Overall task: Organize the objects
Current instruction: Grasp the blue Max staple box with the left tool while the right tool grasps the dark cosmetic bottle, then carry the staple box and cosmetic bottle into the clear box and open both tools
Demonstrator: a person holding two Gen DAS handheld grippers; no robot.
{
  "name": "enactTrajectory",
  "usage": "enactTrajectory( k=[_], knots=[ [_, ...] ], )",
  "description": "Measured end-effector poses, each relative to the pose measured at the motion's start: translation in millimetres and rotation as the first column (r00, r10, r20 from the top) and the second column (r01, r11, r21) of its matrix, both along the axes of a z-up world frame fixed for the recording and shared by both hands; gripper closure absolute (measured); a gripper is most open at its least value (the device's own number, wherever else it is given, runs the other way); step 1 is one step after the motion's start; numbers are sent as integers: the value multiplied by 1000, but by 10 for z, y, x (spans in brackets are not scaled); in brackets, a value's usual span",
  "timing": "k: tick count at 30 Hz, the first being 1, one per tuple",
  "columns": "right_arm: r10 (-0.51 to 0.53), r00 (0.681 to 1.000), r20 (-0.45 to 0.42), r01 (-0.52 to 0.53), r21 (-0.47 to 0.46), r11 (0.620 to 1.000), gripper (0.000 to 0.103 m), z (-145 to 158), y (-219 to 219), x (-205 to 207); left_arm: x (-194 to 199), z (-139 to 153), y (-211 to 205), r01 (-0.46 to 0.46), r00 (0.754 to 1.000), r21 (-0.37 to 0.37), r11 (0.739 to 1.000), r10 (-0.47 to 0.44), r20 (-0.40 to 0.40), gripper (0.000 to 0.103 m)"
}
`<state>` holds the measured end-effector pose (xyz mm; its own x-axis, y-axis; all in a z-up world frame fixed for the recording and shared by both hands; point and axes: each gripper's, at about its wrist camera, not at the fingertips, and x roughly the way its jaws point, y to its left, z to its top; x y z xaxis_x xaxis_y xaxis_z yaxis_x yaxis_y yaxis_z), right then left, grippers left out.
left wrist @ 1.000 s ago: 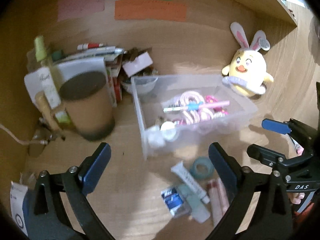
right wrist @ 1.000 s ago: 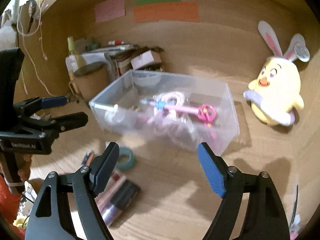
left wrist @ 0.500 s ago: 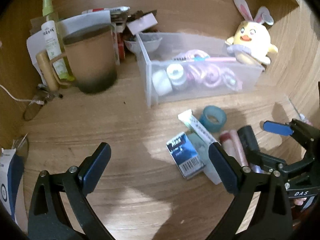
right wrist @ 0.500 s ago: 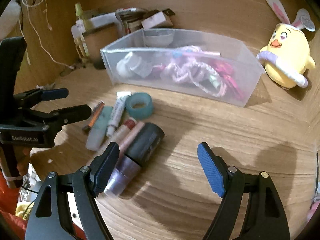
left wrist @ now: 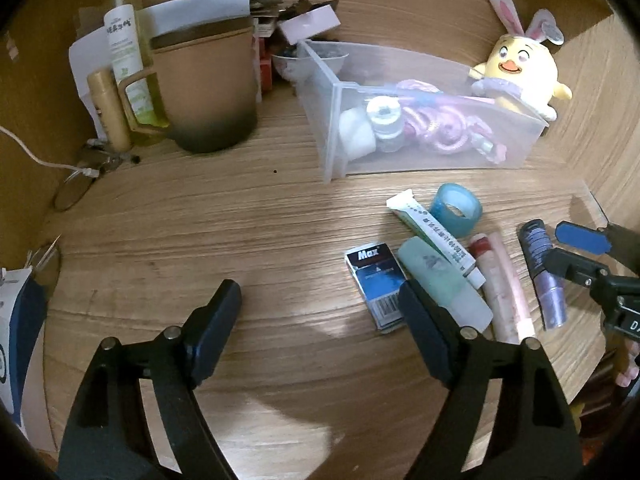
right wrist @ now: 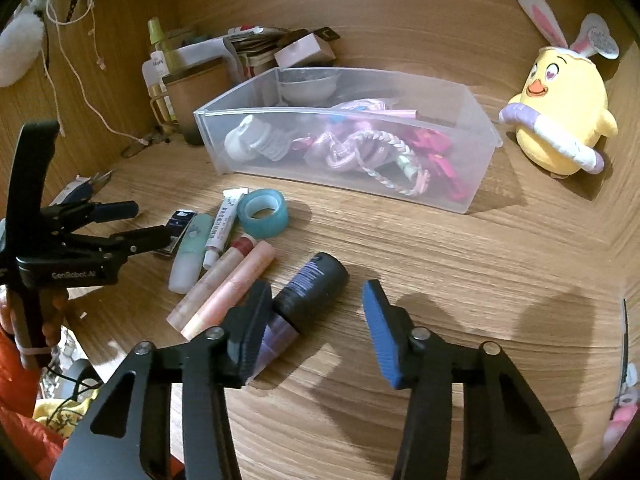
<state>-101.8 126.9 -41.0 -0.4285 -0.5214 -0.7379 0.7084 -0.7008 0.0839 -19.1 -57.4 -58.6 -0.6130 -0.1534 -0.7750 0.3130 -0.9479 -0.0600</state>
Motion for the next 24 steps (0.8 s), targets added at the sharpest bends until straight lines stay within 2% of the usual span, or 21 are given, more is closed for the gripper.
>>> enactTrajectory(
  k=[3,7,9,10,11,17,19,24],
  knots=[
    [4,1000,25,-4,-13,1000,61,-30,-41,-6,-17,-13,45,26,1000,18,1000,-26,0,21],
    [19,998,56,-18,-21,1000,62,-106,-141,14,-85,-63,183,57,998,-27,998,-57,13,21],
    [28,998,55,-27,-14,1000,66,-133,-168,37,-106,-73,224,57,998,-63,996,-57,10,31],
    [31,998,55,-31,-10,999,72,-143,-175,44,-108,-72,226,61,998,-64,996,-61,8,34],
    [31,998,53,-31,-6,1000,77,-148,-174,47,-113,-68,227,64,998,-61,996,-64,5,41],
    [-2,999,41,2,-9,1000,79,-149,-97,-13,-134,-48,190,60,998,-61,996,-61,-6,72],
    [-6,999,41,7,-26,1000,79,-114,-70,-46,-128,-34,164,66,998,-42,997,-66,-9,76],
    [-20,1000,-1,19,-63,998,79,63,-49,-130,-128,129,115,58,996,-27,998,-60,-70,76]
  ],
)
